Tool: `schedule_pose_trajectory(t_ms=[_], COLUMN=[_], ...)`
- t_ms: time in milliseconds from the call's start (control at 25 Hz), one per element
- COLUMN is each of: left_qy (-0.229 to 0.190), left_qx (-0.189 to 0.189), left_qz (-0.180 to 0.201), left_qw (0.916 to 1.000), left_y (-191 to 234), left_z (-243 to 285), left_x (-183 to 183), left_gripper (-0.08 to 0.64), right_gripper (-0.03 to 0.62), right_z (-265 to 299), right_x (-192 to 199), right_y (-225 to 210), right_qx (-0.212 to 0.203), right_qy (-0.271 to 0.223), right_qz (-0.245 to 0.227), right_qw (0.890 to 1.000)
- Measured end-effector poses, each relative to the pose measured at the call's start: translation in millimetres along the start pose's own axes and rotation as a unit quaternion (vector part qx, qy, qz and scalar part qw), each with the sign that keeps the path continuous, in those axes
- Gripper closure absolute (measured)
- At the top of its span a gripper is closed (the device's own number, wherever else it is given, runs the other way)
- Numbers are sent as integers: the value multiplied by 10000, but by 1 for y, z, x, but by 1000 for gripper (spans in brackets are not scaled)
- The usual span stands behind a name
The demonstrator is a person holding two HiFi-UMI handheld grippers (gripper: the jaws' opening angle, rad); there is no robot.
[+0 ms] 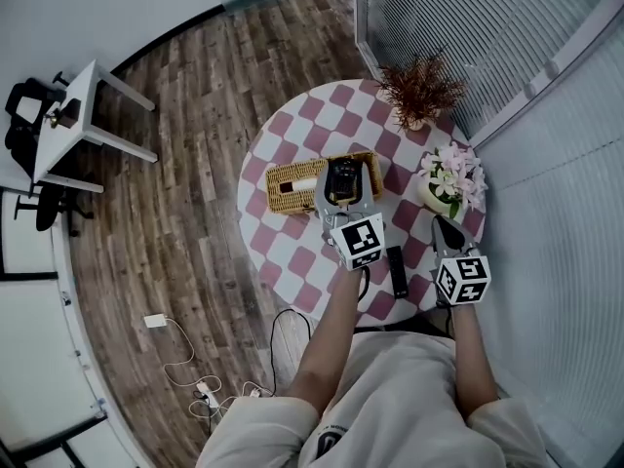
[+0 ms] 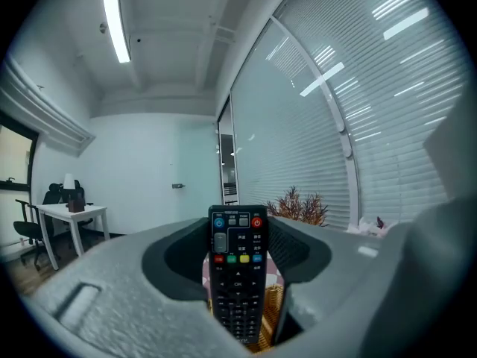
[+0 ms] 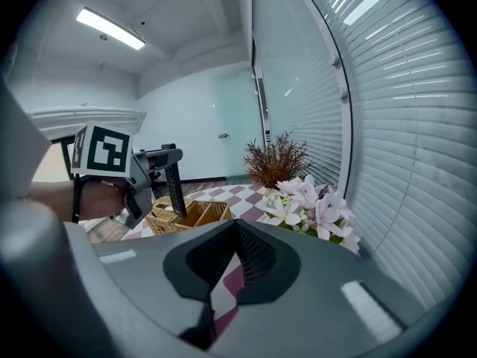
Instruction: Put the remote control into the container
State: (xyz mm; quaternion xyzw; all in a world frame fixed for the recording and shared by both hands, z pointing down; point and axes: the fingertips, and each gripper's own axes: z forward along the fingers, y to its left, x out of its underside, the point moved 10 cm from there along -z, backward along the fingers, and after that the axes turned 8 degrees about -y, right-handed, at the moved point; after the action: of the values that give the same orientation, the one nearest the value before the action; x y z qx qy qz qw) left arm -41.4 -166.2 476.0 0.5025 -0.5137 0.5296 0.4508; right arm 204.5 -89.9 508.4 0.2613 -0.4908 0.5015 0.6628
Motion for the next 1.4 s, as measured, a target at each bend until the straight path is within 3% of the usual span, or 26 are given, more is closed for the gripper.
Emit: schedule_pose_trajectory(t_ms=[320,720,800,960,1120,1400], left_qy=[78,360,459,658,840,1109], left_qx=[-179,-162,-155,-177,-220,-198], left_qz=[-143,-180,-193,-233,-274,-433], left_qw=[9997,9991,9986,9974,9958,9927], left_y=[-5,-5,-5,-5,-7,-6], left_z=[31,44,43,40,46,53], left_x=[24,47,51,57,67,80], left_gripper=[311,311,311,311,311,316], right_gripper=[591,591,591,591,591,591], right_z=[27,114,130,156,173,175], right_x=[-4,-55,-62,-79,-87,-83], right_y=[10,39,38,30,34,36], right_qx=[79,-367,-402,-258,-355,-388], right_qy=[44,-178,-29,214,210,245], right_qz=[-97,-921,-700,233,-3,-16], right_qw=[9999,9949,9967,9992,9991,9989])
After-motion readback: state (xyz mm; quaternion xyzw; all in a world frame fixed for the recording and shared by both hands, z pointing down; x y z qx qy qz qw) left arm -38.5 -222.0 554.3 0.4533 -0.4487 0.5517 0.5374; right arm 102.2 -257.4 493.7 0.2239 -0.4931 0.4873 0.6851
